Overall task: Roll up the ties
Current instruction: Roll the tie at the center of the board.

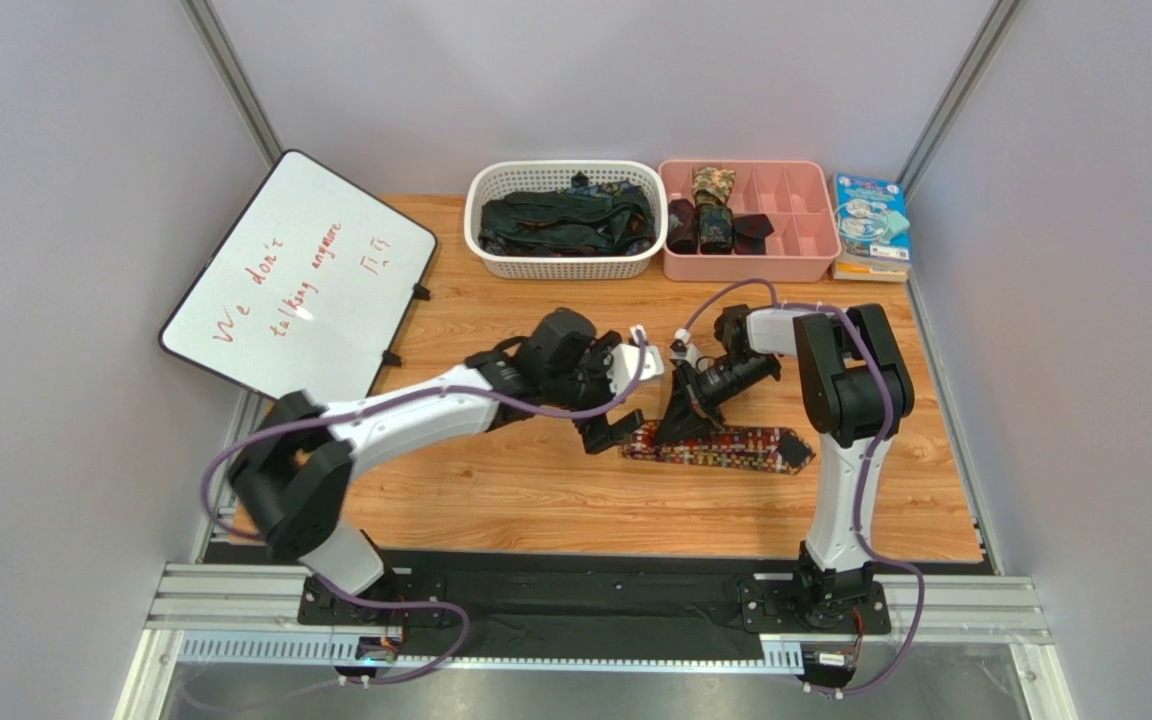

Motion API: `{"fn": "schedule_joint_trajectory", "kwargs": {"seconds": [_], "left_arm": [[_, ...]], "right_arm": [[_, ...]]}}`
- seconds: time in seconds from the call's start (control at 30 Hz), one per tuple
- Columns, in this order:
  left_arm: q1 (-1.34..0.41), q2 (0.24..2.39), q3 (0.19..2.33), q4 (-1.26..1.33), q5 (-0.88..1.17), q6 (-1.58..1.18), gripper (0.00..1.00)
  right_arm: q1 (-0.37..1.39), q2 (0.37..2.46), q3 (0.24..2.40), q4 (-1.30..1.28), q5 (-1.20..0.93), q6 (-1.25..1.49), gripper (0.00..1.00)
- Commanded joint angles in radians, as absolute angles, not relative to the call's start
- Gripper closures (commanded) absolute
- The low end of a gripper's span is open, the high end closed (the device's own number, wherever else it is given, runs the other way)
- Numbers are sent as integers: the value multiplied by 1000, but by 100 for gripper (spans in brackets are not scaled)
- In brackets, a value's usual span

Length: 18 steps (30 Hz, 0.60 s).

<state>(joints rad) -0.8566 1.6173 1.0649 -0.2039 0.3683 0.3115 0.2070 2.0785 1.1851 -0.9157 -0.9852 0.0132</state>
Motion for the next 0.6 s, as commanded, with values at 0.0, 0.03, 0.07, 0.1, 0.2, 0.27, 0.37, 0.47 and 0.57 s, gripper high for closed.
{"fn": "schedule_joint_trajectory", "kwargs": {"seconds": [0.0, 0.03, 0.07, 0.1, 0.2, 0.27, 0.37, 0.47, 0.57], "left_arm": [[-856, 1373, 916, 3, 457, 232, 1], [-857, 1314, 864, 82, 468, 226, 1], [-857, 1301, 773, 216, 436, 192, 0], [-856, 1302, 747, 259, 401, 146, 1], [-836, 1415, 846, 112, 466, 165, 1], [-807, 1431, 829, 197, 599, 152, 1], [-818, 1454, 720, 403, 581, 204, 1], [-819, 1526, 654, 577, 549, 276, 1], [-819, 1609, 655, 639, 577, 337, 2]], "right_arm": [[215, 2157, 1196, -879, -715, -75, 100], [216, 2164, 1210, -885, -701, -81, 100], [218, 2169, 1221, -890, -677, -87, 100], [218, 2186, 1229, -905, -669, -89, 100], [222, 2215, 1279, -934, -666, -103, 100], [230, 2224, 1301, -946, -678, -113, 100], [241, 2235, 1307, -983, -721, -143, 100], [253, 2240, 1308, -1009, -767, -173, 100], [264, 2249, 1315, -1035, -802, -202, 100]]}}
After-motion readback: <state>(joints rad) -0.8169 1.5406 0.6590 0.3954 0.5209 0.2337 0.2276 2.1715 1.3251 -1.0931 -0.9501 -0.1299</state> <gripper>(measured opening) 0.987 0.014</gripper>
